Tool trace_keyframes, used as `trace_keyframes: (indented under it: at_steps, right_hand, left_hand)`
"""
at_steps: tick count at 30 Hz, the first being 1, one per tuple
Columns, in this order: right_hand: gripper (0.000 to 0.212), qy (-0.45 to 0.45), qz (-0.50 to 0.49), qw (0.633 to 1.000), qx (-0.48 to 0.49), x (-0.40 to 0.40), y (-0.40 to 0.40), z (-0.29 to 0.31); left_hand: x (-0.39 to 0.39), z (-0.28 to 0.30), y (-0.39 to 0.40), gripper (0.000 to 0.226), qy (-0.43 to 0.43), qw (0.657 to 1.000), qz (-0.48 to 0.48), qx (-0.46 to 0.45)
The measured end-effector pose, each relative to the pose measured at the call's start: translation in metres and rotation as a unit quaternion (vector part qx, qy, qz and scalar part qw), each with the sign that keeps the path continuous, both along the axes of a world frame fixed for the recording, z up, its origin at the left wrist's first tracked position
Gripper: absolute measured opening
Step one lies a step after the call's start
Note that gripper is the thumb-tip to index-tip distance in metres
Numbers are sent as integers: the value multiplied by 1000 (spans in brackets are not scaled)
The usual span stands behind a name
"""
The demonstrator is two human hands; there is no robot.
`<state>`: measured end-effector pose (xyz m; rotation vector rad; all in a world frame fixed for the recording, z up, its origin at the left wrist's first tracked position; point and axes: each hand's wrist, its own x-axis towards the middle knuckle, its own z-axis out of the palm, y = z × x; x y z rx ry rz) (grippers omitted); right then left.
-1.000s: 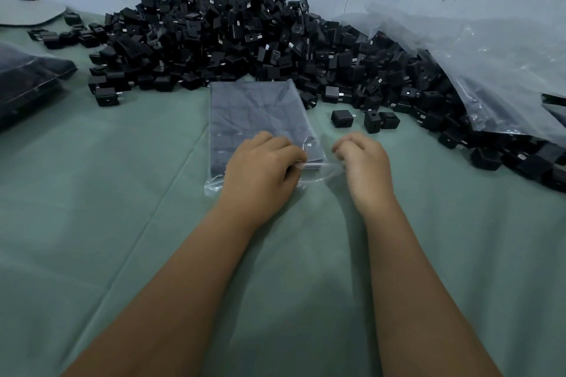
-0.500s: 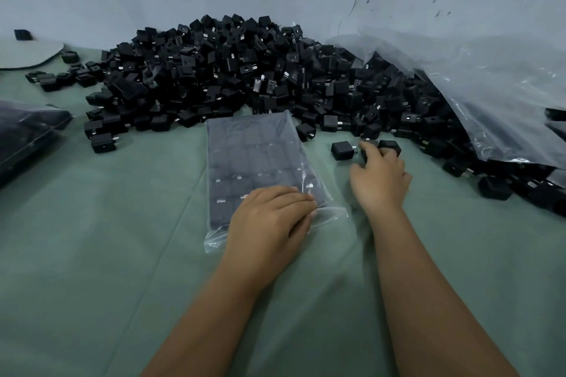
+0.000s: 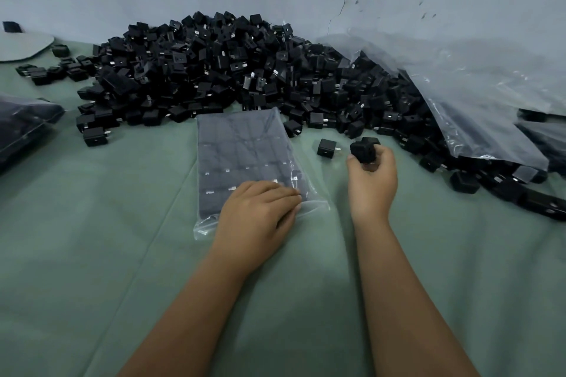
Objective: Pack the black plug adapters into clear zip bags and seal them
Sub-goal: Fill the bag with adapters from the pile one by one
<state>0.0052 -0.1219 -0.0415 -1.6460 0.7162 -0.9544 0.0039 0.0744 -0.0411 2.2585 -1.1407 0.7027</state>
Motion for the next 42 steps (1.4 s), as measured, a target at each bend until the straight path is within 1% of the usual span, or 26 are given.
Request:
trace_keyframes:
  at_steps: [2,3,5,8,10,12,13,15,17,18,22,24,26,28,29,31,33,35,38,41,42]
  right_hand:
    - [20,-27,1,999,29,-8,8,2]
    - [18,-29,1,999,19,-12,13,2]
    - [16,-33,8,999,-26,-19,24,0]
    - [22,-47,41,995,-81,-27,46,-2]
    - [27,-55,78,990,-108,-33,61,0]
    - [30,-55,110,982,-141,-40,76,0]
    - [33,-53,121,981,-145,-42,83,0]
    - [35,-49,138,983,-113,-46,99,2]
    - [30,-52,152,984,-82,-47,117,4]
    - [27,-56,161,982,-84,-47,125,5]
    - [17,-65,221,962,-144,-53,139,4]
    - [13,-45,224,962,-150,-57,134,0]
    - [11,-3,216,966,-141,-58,130,-2]
    - [14,50,212,964,-152,-55,129,-3]
    - [18,73,210,961,-163,-54,130,-3]
    - [23,104,201,958,-177,-50,130,-5]
    - [22,111,188,960,-175,-48,129,-6]
    - [20,113,180,961,-175,-47,128,-6]
    - [16,95,186,965,-156,-47,128,-5]
    - [8,73,206,969,-115,-50,128,-1]
    - [9,71,216,968,-106,-52,128,0]
  left_hand:
    - [-4,2,-4,24,-10,1000,-4,22]
    - [-5,4,-6,27,-9,999,-6,31]
    - [-6,5,-7,28,-1,999,-4,37]
    - [-6,5,-1,23,14,999,-1,31]
    - [-3,4,9,20,28,999,15,11]
    - [3,3,22,21,48,998,39,-30]
    - [6,2,30,20,62,995,53,-56]
    - [10,2,46,18,103,985,88,-105]
    - [10,2,58,18,141,974,118,-132]
    - [9,2,61,20,155,971,122,-135]
    - [8,3,60,27,191,965,128,-124]
    - [9,4,59,19,214,954,137,-158]
    - [8,3,57,9,241,936,135,-220]
    - [7,3,56,7,265,918,137,-260]
    - [6,3,56,6,267,916,139,-266]
    - [4,3,55,6,263,917,139,-265]
    - [4,4,56,5,251,923,141,-254]
    - [4,3,57,5,230,936,147,-224]
    - [6,2,57,9,219,945,147,-191]
    - [6,0,57,10,221,944,148,-196]
    - [6,0,57,10,222,943,149,-198]
